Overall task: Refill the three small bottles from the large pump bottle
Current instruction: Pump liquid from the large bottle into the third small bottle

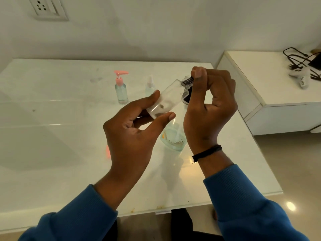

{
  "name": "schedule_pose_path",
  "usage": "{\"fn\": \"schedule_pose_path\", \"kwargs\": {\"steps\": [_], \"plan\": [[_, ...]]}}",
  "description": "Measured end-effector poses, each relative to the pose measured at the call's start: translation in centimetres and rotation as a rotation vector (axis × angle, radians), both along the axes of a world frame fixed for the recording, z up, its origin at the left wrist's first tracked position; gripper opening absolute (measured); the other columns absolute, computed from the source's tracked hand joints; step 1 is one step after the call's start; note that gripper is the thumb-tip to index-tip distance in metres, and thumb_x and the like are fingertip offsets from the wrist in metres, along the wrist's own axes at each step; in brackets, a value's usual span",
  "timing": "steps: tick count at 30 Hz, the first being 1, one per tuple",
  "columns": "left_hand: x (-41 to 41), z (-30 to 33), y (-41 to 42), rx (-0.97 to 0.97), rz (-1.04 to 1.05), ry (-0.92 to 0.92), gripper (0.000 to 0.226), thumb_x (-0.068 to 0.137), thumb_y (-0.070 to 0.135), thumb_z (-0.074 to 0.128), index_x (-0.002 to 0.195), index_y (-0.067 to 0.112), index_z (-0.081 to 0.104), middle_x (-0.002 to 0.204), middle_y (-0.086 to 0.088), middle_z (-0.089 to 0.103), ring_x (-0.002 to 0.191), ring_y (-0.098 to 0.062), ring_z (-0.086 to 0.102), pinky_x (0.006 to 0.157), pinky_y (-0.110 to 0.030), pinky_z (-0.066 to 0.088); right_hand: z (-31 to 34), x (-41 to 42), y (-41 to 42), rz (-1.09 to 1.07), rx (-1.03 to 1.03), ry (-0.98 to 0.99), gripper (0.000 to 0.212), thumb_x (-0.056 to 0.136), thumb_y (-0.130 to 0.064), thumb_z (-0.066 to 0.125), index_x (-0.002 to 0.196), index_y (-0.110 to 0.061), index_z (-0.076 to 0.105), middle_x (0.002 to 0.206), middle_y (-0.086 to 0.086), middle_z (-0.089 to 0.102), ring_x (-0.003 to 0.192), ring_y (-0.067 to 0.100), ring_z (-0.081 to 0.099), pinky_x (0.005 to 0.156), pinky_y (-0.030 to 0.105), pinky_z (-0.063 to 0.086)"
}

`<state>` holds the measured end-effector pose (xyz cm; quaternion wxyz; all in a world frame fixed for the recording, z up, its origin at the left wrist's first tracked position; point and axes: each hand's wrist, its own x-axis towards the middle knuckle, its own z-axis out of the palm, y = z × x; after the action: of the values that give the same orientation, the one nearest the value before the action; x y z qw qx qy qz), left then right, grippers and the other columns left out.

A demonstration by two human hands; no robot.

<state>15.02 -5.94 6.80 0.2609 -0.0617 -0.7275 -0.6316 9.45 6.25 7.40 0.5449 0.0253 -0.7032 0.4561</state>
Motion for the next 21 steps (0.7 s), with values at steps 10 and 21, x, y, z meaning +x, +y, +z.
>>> {"fn": "schedule_pose_path", "kwargs": {"steps": [10,21], "plan": [[-0.03,0.06,-0.06,0.016,-0.005,0.006,0.043,0.079,0.014,0.085,0.120,0.011,0.070,0.114,0.009,0.072,0.104,0.000,0.071,0.085,-0.017,0.057,0.16,0.03,-0.01,0.008,0.001,0.012,0.022,0.098,-0.011,0.063,0.080,-0.004,0.072,0.084,-0.006,0.065,0.080,0.014,0.057,0.069,0.055,0.047],[-0.02,0.06,-0.13,0.008,-0.002,-0.003,0.043,0.080,0.016,0.084,0.121,0.011,0.070,0.116,0.012,0.070,0.106,0.004,0.068,0.085,-0.015,0.057,0.32,-0.05,-0.09,0.012,0.010,0.019,0.023,0.098,-0.010,0.063,0.077,-0.003,0.070,0.081,-0.006,0.062,0.076,0.012,0.056,0.067,0.056,0.048]]}}
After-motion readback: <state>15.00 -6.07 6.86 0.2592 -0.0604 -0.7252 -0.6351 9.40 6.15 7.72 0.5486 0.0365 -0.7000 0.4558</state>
